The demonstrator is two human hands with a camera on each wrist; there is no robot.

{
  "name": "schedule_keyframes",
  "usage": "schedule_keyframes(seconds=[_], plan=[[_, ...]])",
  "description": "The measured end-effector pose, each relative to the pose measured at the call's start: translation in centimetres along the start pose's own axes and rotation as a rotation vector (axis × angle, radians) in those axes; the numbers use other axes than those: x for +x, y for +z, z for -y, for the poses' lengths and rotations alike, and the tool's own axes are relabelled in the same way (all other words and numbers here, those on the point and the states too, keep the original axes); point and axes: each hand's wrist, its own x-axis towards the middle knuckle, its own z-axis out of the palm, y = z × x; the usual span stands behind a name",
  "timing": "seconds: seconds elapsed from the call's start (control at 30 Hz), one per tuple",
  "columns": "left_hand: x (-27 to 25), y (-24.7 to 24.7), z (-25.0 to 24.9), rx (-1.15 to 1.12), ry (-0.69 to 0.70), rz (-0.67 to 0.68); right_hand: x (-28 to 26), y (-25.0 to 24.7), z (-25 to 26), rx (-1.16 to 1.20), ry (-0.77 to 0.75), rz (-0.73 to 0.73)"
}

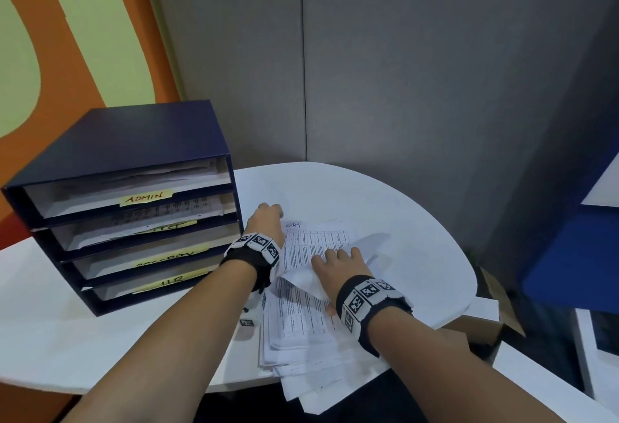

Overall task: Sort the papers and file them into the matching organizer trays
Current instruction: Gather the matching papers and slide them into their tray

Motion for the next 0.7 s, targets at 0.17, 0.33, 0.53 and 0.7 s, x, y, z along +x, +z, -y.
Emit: schedule_keyframes(seconds=[0.17, 0.33, 0.53, 0.7], plan=[[-1.0, -2.4, -0.7, 0.0, 0.037, -0.033, -0.1, -0.4, 0.0, -0.033, -0.008, 0.022], [-2.5, -4.8, -2.0, 0.07, 0.14, -0.171, -0.1, -1.4, 0.2, -0.092, -0.013, 0.028], [-3.8, -10.3, -2.5, -0.155, 0.161, -0.444, 0.2, -2.0, 0.4, -0.113, -0.035, 0.071], [-5.0, -17.0, -2.6, -0.359, 0.252, -0.704, 1.2, -2.8, 0.4, -0.105, -0.057, 0.03]])
